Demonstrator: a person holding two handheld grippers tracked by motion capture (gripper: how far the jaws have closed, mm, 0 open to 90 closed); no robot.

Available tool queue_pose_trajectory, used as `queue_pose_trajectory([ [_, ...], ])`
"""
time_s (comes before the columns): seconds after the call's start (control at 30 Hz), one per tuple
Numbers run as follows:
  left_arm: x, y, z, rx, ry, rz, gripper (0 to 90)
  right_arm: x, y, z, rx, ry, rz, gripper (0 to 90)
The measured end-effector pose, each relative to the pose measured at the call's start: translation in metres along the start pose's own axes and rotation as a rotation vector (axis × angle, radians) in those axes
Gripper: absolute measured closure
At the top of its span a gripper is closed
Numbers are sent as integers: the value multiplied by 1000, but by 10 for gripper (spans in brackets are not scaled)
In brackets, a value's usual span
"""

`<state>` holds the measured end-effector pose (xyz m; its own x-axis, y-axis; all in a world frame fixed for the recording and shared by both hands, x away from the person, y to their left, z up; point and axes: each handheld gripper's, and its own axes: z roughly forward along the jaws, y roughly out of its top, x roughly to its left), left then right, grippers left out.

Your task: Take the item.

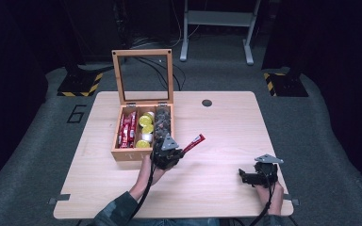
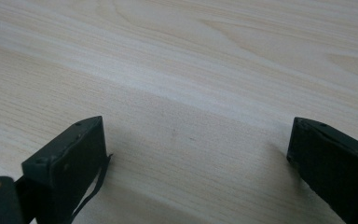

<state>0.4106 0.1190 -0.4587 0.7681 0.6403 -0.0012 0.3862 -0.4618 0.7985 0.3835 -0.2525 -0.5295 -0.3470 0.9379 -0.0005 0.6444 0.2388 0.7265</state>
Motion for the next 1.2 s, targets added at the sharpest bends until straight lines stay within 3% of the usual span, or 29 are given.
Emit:
queue_pose_trajectory([
  [0.17,-2,-5,5,7,-2,-10,822,0,0,0,0,0,0,39],
  [0.47,-7,-11,14,43,-17,15,822,0,0,0,0,0,0,40],
  [0.7,-6,-17,24,62,-31,-6,822,0,0,0,0,0,-1,40],
  [1.2,-10,-26,41,102,-43,-11,822,0,0,0,0,1,0,40],
])
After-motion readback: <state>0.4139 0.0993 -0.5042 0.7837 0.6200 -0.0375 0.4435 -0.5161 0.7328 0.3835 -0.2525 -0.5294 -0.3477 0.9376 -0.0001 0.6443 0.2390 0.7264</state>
